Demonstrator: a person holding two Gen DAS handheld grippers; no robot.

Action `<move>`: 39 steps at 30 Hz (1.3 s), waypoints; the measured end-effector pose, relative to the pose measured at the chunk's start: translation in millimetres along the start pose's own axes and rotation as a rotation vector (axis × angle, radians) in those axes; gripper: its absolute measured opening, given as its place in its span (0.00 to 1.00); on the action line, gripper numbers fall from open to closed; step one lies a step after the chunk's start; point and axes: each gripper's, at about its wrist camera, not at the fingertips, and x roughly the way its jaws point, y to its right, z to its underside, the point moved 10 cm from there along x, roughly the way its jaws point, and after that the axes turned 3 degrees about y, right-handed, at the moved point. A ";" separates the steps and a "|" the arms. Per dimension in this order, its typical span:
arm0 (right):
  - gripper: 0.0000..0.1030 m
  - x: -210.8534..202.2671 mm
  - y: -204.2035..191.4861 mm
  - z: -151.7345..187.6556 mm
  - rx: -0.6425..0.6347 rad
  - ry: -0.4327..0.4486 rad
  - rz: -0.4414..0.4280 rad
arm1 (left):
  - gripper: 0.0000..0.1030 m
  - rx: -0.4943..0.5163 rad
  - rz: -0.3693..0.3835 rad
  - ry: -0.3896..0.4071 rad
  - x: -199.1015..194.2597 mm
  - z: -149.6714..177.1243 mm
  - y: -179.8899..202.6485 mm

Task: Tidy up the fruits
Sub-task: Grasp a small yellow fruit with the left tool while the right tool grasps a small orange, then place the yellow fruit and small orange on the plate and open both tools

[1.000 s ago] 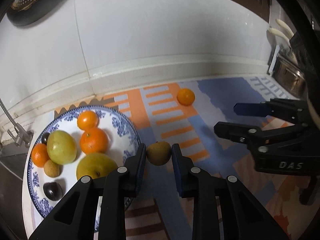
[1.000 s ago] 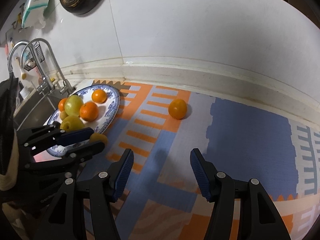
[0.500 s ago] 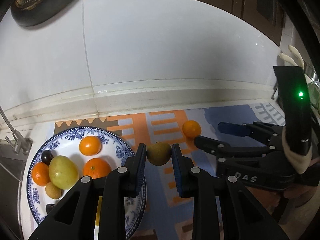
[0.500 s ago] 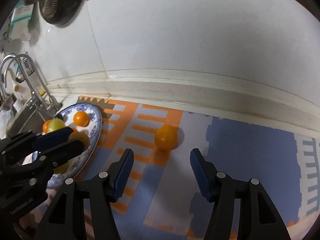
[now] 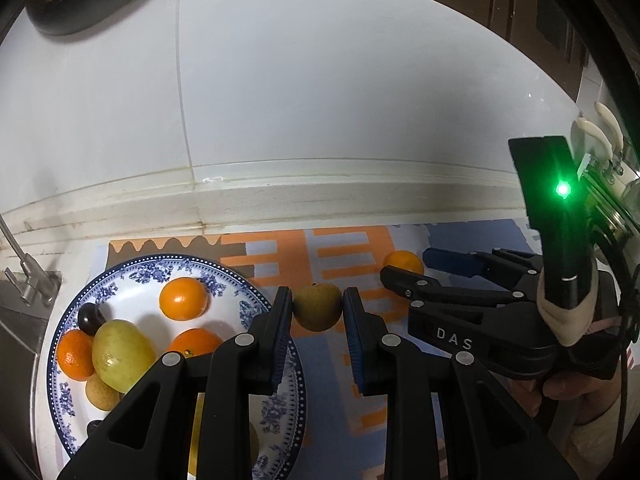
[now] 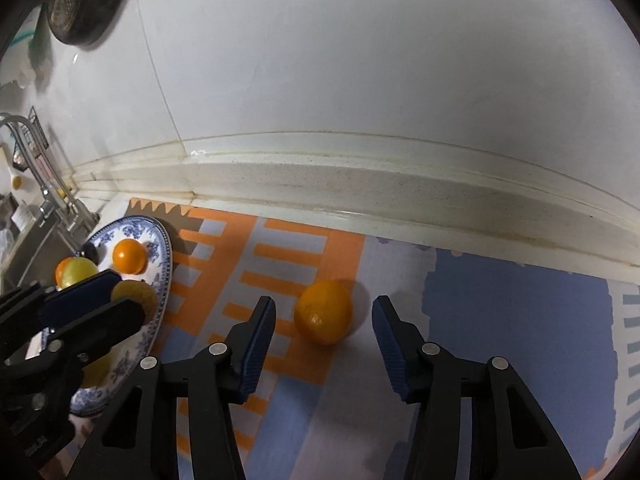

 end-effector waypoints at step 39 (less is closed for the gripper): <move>0.32 -103.0 -50.0 -17.0 -0.036 0.164 -0.039 | 0.25 -0.046 0.001 0.124 -86.4 -19.3 -17.9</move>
